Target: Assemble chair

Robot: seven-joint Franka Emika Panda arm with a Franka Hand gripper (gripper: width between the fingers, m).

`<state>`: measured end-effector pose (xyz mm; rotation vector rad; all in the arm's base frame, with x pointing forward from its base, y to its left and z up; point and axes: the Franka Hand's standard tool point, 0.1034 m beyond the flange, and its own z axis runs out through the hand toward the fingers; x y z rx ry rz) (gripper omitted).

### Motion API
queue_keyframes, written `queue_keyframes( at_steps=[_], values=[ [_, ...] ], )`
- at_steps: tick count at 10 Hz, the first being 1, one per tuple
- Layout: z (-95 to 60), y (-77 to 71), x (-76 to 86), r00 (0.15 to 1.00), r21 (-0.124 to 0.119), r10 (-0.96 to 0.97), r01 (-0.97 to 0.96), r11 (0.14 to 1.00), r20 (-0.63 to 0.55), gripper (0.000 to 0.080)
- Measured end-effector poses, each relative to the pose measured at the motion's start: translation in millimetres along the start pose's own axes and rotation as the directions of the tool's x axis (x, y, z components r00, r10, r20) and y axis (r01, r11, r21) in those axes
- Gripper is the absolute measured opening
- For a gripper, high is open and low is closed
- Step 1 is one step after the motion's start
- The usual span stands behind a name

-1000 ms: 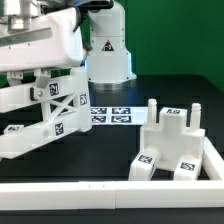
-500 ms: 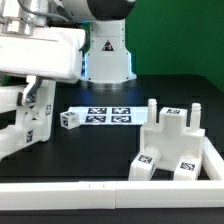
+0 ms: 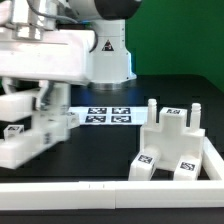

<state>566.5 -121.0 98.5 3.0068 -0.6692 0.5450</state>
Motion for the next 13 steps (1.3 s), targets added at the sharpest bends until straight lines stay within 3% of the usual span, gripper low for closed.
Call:
queue_keyframes(
  at_steps=[1, 4, 6, 7, 8, 9, 10, 12, 13],
  values=[
    [1.2, -11.1, 1.1, 0.998, -0.019, 0.062, -0.062, 0.998, 0.024, 0.0287],
    [11.2, -33.5, -13.3, 0.992, -0.112, 0.120, -0.114, 0.987, 0.046, 0.0287],
    [17.1, -48.7, -20.0, 0.984, -0.195, 0.166, -0.150, 0.969, 0.068, 0.0287],
    [12.3, -33.7, -16.8, 0.987, -0.228, 0.093, -0.061, 0.972, 0.130, 0.0287],
    [2.3, -14.1, 0.3, 0.985, -0.257, 0.075, -0.033, 0.966, 0.157, 0.0287],
    [3.1, -3.2, 4.0, 0.985, -0.298, 0.026, 0.027, 0.954, 0.172, 0.0287],
    [10.0, -4.5, -2.4, 0.985, -0.335, 0.022, 0.036, 0.941, 0.169, 0.0287],
    [16.8, -17.8, -12.4, 0.983, -0.381, 0.046, 0.025, 0.924, 0.175, 0.0287],
    [19.9, -21.7, -14.6, 0.983, -0.422, 0.061, 0.019, 0.907, 0.174, 0.0287]
  ],
)
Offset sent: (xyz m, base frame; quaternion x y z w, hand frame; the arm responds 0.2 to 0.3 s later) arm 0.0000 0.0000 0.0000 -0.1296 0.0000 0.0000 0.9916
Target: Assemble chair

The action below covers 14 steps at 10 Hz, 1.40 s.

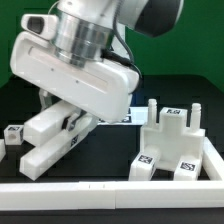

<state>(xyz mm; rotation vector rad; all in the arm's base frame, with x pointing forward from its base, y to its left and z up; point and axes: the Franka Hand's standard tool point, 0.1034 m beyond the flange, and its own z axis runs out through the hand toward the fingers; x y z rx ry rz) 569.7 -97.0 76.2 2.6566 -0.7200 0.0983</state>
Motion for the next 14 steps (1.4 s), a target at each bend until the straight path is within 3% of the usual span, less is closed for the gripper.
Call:
queue_keyframes(
  at_steps=[1, 3, 4, 5, 7, 8, 10, 11, 12, 14],
  values=[
    [1.6, 1.3, 0.2, 1.000, -0.024, -0.025, 0.026, 0.999, 0.008, 0.0287],
    [12.0, 40.6, 7.4, 0.994, -0.105, -0.084, 0.091, 0.990, 0.075, 0.0287],
    [9.9, 46.4, 17.7, 0.989, -0.120, -0.111, 0.121, 0.985, 0.093, 0.0287],
    [12.6, 39.8, 17.9, 0.987, -0.163, -0.125, 0.140, 0.977, 0.101, 0.0288],
    [17.0, 29.3, 10.4, 0.989, -0.271, -0.110, 0.133, 0.953, 0.097, 0.0288],
    [18.3, 25.7, 9.1, 0.989, -0.305, -0.110, 0.134, 0.943, 0.095, 0.0288],
    [20.1, 23.4, 13.4, 0.989, -0.289, -0.127, 0.144, 0.946, 0.079, 0.0288],
    [16.1, 22.9, 23.9, 0.988, -0.272, -0.137, 0.152, 0.950, 0.074, 0.0288],
    [22.4, 13.7, 16.8, 0.991, -0.277, -0.112, 0.126, 0.952, 0.067, 0.0288],
    [22.6, 13.9, 17.4, 0.991, -0.288, -0.115, 0.128, 0.949, 0.062, 0.0292]
  ],
)
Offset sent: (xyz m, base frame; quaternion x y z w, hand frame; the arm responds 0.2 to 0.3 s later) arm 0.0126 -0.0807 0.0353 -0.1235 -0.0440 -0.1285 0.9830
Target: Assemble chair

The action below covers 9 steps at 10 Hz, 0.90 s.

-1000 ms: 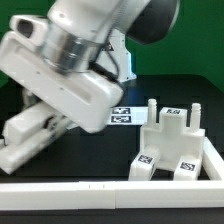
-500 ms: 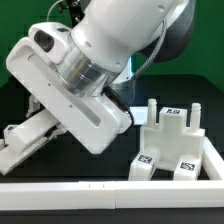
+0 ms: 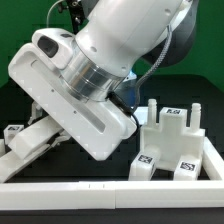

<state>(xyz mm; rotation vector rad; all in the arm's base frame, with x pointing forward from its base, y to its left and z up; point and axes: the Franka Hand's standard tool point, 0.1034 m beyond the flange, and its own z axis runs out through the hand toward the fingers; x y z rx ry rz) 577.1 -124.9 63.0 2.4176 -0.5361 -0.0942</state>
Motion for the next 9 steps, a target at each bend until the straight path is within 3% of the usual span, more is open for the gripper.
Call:
queue_keyframes(
  at_steps=[1, 2, 3, 4, 9],
  values=[
    [0.4, -0.3, -0.2, 1.000, 0.000, 0.000, 0.000, 1.000, 0.001, 0.0292],
    [0.4, -0.3, -0.3, 1.000, 0.000, 0.000, 0.000, 1.000, 0.001, 0.0554],
    [0.5, -0.2, -0.3, 1.000, 0.000, 0.000, 0.000, 1.000, 0.001, 0.0554],
    [0.5, -0.2, -0.3, 1.000, 0.000, 0.000, 0.000, 1.000, 0.001, 0.0619],
    [0.6, -0.1, -0.2, 1.000, 0.000, 0.000, 0.000, 1.000, 0.001, 0.0649]
  ],
)
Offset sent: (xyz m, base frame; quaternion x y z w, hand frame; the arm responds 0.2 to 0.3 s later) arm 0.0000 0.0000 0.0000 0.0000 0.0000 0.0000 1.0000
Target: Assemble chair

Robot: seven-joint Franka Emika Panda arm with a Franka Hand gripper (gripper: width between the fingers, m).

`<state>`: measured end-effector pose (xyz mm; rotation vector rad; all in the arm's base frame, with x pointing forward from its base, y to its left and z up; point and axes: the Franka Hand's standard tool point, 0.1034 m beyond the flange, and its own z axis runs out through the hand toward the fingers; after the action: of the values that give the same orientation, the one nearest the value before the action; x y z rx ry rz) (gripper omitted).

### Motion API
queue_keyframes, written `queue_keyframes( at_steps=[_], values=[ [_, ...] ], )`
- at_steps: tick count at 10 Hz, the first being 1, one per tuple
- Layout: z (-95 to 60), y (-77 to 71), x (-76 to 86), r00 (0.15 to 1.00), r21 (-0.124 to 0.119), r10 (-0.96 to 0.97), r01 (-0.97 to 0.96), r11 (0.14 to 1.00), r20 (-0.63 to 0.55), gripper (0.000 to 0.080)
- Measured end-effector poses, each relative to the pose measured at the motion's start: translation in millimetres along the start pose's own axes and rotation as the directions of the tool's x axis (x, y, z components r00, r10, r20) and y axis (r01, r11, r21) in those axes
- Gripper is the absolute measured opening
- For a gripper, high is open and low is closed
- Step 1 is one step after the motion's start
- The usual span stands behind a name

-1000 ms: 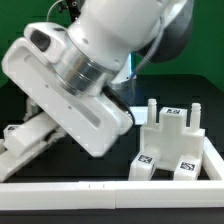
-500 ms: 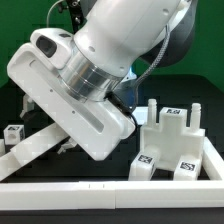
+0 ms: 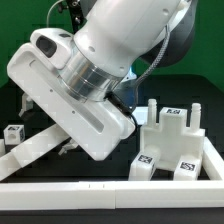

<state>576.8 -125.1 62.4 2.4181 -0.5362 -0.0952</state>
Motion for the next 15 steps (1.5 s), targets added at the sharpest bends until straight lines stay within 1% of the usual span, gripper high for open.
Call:
queue_keyframes(
  at_steps=[1, 2, 3, 4, 5, 6, 8, 9, 10, 11, 12, 13, 14, 15],
  values=[
    [0.2, 1.0, 2.7, 1.000, 0.013, -0.003, 0.003, 1.000, -0.008, 0.0649],
    [0.7, 0.7, 2.4, 1.000, 0.010, -0.001, 0.001, 1.000, -0.008, 0.0649],
    [-1.4, -4.7, 2.4, 1.000, 0.029, -0.001, 0.002, 1.000, -0.015, 0.0649],
    [-5.1, -8.3, 9.4, 0.999, 0.106, 0.020, -0.016, 0.994, -0.039, 0.0649],
    [-7.0, -9.2, 16.0, 0.997, 0.162, 0.046, -0.035, 0.986, -0.065, 0.0649],
    [-8.7, -9.6, 21.5, 0.994, 0.228, 0.064, -0.043, 0.973, -0.087, 0.0649],
    [-17.6, -1.2, 27.8, 0.992, 0.325, 0.079, -0.043, 0.945, -0.099, 0.0649],
    [-23.2, 6.8, 30.4, 0.991, 0.393, 0.097, -0.052, 0.918, -0.097, 0.0649],
    [-26.9, 11.9, 29.0, 0.991, 0.435, 0.109, -0.066, 0.898, -0.075, 0.0649],
    [-31.3, 17.0, 30.1, 0.991, 0.463, 0.118, -0.079, 0.883, -0.057, 0.0649],
    [-26.4, 27.3, 35.7, 0.991, 0.492, 0.100, -0.042, 0.869, -0.092, 0.0649],
    [-22.4, 32.1, 36.2, 0.991, 0.504, 0.109, -0.052, 0.862, -0.084, 0.0649],
    [-21.6, 30.6, 34.6, 0.990, 0.509, 0.116, -0.062, 0.859, -0.076, 0.0649],
    [-18.3, 25.3, 26.0, 0.988, 0.553, 0.150, -0.105, 0.827, -0.036, 0.0649]
  ],
)
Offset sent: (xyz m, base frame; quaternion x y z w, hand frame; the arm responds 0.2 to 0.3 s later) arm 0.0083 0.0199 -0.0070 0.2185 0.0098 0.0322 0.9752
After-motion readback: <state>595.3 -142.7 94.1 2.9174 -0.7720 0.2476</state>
